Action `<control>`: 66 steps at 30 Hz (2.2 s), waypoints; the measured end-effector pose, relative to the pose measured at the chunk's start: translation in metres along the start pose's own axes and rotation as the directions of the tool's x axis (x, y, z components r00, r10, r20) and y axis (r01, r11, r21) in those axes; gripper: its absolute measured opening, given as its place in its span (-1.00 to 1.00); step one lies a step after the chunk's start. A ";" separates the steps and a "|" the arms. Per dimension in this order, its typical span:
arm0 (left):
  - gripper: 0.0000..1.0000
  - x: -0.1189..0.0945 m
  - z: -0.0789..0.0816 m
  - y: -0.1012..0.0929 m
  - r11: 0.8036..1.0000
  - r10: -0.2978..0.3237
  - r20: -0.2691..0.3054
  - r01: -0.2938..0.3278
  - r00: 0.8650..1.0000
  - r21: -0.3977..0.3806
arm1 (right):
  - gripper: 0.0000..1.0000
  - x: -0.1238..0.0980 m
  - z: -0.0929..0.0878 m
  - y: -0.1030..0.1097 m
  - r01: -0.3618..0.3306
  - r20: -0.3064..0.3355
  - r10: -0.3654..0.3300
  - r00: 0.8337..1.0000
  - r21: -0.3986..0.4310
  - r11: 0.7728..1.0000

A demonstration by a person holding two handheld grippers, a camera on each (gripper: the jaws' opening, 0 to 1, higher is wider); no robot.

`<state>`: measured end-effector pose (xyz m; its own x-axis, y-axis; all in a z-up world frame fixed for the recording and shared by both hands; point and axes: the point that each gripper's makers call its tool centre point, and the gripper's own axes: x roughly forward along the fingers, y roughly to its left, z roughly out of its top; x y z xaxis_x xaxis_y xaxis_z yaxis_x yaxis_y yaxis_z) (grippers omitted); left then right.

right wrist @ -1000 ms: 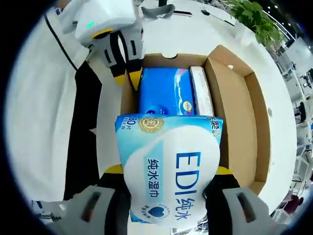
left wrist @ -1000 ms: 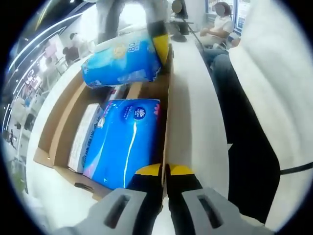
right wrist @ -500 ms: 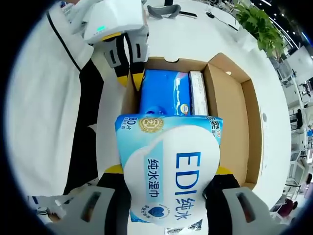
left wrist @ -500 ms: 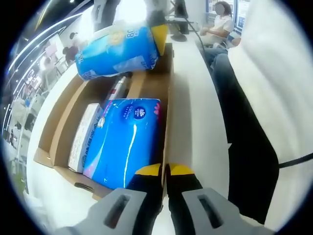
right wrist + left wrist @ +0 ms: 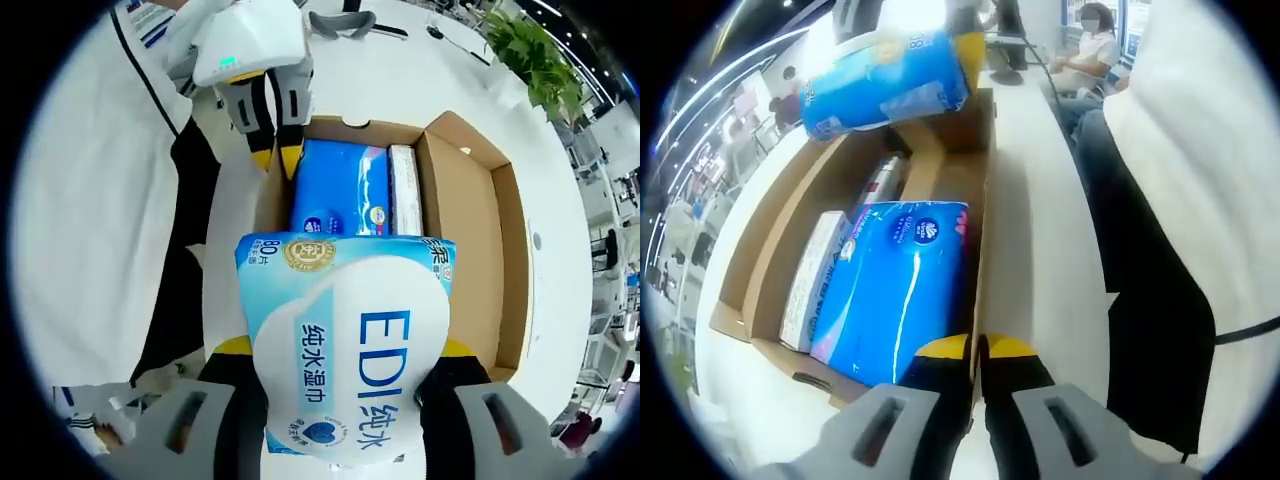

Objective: Operate the shoe box by opening the lid, removing the specified soft item, and placing it in the target area until the item is outside and the box remains undamaged.

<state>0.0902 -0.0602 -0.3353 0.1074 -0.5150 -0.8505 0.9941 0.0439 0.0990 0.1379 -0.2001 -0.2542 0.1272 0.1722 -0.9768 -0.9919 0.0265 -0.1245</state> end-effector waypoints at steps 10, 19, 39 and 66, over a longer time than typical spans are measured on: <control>-0.94 -0.001 0.000 0.000 1.000 -0.005 -0.001 0.005 1.000 0.001 | 0.20 -0.009 -0.014 -0.006 0.042 -0.018 -0.043 0.999 -0.050 0.998; -0.94 -0.001 0.000 0.000 1.000 -0.005 -0.001 0.005 1.000 -0.002 | 0.21 -0.014 -0.028 -0.008 0.057 -0.029 -0.059 0.998 -0.042 0.997; -0.94 0.001 0.001 0.001 1.000 -0.014 -0.002 0.014 1.000 -0.001 | 0.20 -0.040 -0.062 -0.013 0.092 -0.035 -0.092 0.995 0.005 0.996; -0.94 0.002 0.000 0.000 1.000 -0.010 -0.003 0.010 1.000 -0.010 | 0.20 -0.060 -0.152 -0.024 0.108 -0.141 -0.102 0.985 0.036 0.993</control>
<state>0.0908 -0.0610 -0.3368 0.0978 -0.5126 -0.8530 0.9952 0.0476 0.0855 0.1531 -0.3608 -0.2189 0.2258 0.0285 -0.9738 -0.9715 0.0807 -0.2229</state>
